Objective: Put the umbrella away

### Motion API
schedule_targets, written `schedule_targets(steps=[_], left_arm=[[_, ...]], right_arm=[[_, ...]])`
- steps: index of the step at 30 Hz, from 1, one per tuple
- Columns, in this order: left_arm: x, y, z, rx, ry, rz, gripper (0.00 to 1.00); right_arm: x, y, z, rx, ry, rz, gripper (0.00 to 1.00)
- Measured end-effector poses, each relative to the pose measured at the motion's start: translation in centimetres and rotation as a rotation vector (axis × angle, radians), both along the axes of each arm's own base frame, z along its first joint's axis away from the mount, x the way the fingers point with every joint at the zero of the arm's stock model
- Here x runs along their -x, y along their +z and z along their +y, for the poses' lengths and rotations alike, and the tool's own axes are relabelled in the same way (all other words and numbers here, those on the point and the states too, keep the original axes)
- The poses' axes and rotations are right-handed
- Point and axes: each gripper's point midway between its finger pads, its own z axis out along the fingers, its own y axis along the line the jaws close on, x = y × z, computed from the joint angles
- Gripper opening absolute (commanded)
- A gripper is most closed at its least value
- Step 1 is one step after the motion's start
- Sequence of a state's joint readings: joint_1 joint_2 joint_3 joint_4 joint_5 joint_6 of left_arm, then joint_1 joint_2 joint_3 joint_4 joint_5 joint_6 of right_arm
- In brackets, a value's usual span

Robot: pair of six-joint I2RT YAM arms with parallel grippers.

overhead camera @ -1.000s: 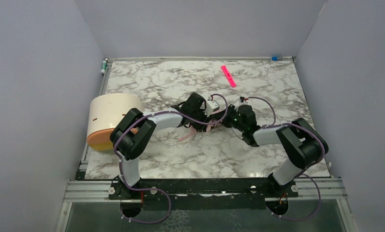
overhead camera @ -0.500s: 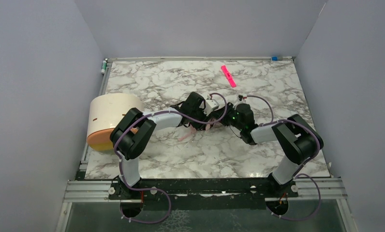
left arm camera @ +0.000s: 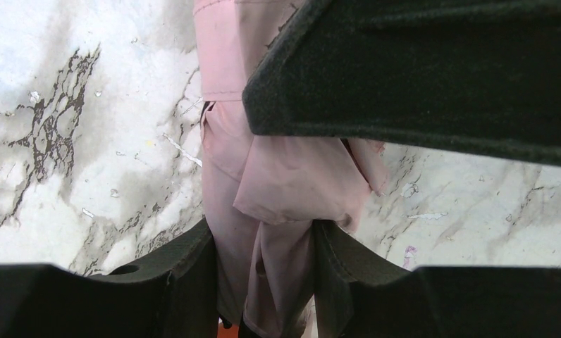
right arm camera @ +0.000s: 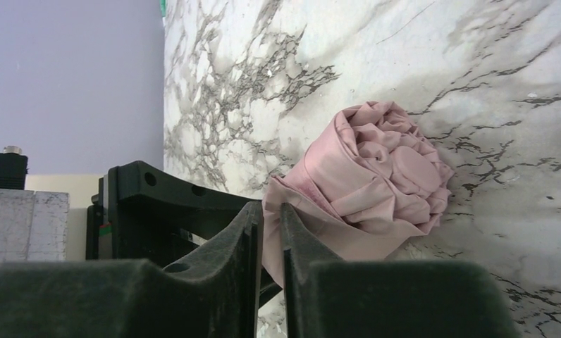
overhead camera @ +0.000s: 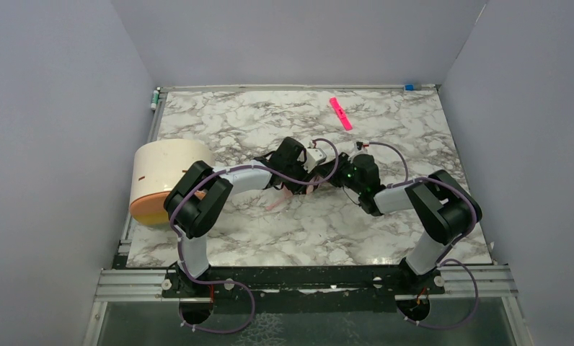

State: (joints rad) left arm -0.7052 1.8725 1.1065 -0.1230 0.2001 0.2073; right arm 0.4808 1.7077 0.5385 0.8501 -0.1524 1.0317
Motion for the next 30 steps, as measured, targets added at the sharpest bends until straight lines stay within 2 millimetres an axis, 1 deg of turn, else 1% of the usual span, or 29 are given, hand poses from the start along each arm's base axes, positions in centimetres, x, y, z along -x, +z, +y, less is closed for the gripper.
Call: schedule_targets(steps=[4, 9, 15, 20, 26, 30], left_arm=[[0.0, 0.0, 0.0, 0.000, 0.000, 0.000, 0.00], [0.0, 0.0, 0.0, -0.001, -0.001, 0.000, 0.00], [0.0, 0.0, 0.0, 0.000, 0.000, 0.000, 0.00], [0.0, 0.0, 0.0, -0.003, -0.006, -0.004, 0.00], [0.0, 0.0, 0.0, -0.004, -0.010, -0.007, 0.00], [0.0, 0.0, 0.0, -0.006, -0.014, -0.010, 0.00]], right_arm=[[-0.1, -0.2, -0.2, 0.005, -0.007, 0.009, 0.12], [-0.1, -0.4, -0.4, 0.004, -0.018, 0.018, 0.09], [-0.6, -0.3, -0.5, 0.003, -0.043, 0.033, 0.09], [-2.2, -0.2, -1.5, 0.027, -0.116, 0.034, 0.09], [-3.0, -0.4, -2.0, 0.059, -0.156, 0.046, 0.09], [-3.0, -0.7, -2.3, 0.082, -0.158, 0.045, 0.08]])
